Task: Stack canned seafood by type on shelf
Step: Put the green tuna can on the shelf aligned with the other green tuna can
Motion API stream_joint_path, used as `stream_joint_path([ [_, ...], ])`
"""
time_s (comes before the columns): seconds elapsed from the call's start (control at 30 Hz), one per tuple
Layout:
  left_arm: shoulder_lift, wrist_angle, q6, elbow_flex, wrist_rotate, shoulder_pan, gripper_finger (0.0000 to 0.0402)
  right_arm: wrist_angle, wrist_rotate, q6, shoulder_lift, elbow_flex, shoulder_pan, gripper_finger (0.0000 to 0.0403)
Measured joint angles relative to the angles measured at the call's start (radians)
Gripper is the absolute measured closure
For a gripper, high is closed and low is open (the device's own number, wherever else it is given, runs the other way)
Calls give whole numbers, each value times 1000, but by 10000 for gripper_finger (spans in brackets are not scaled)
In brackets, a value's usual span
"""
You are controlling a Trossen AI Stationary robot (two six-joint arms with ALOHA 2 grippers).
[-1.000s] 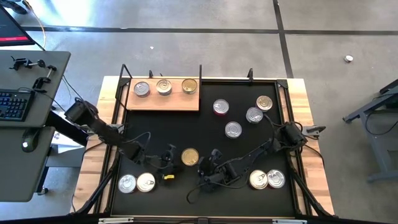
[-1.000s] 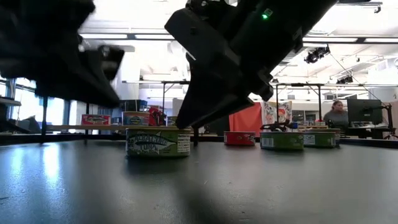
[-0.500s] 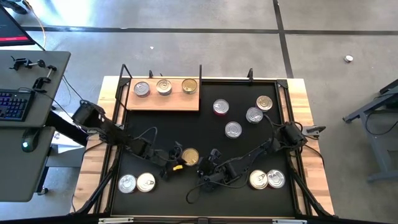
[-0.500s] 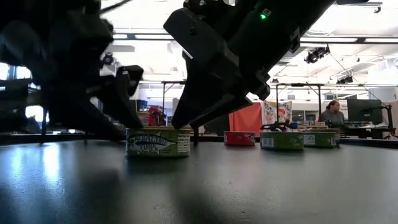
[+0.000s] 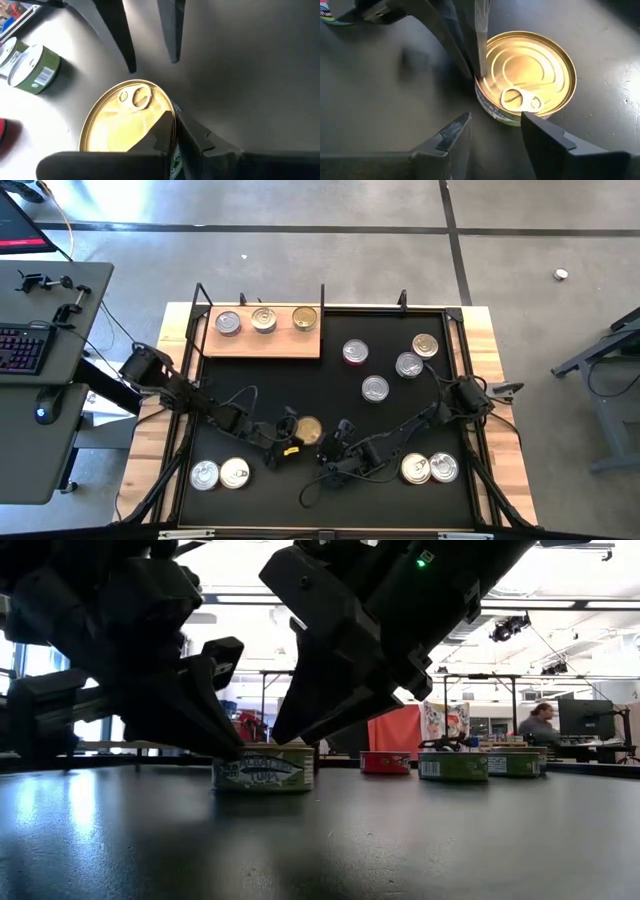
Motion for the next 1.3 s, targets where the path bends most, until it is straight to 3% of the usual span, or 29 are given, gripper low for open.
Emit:
stream_joint_path([
  [0.37,-137,-150,-45,-7,-145,-77,401,5,2,-9,0,0,14,238],
  [0.53,-148,-154,-64,-6,-181,-96,401,6,22,-19,0,0,21,238],
  [0.87,-149,-145,-33,-4,-385,-131,402,6,27,-19,0,0,19,238],
  [1.03,-149,-141,54,-4,-515,-113,401,6,27,-19,0,0,20,238],
  [1.3,-149,-121,256,-3,-547,10,401,6,27,-19,0,0,20,238],
])
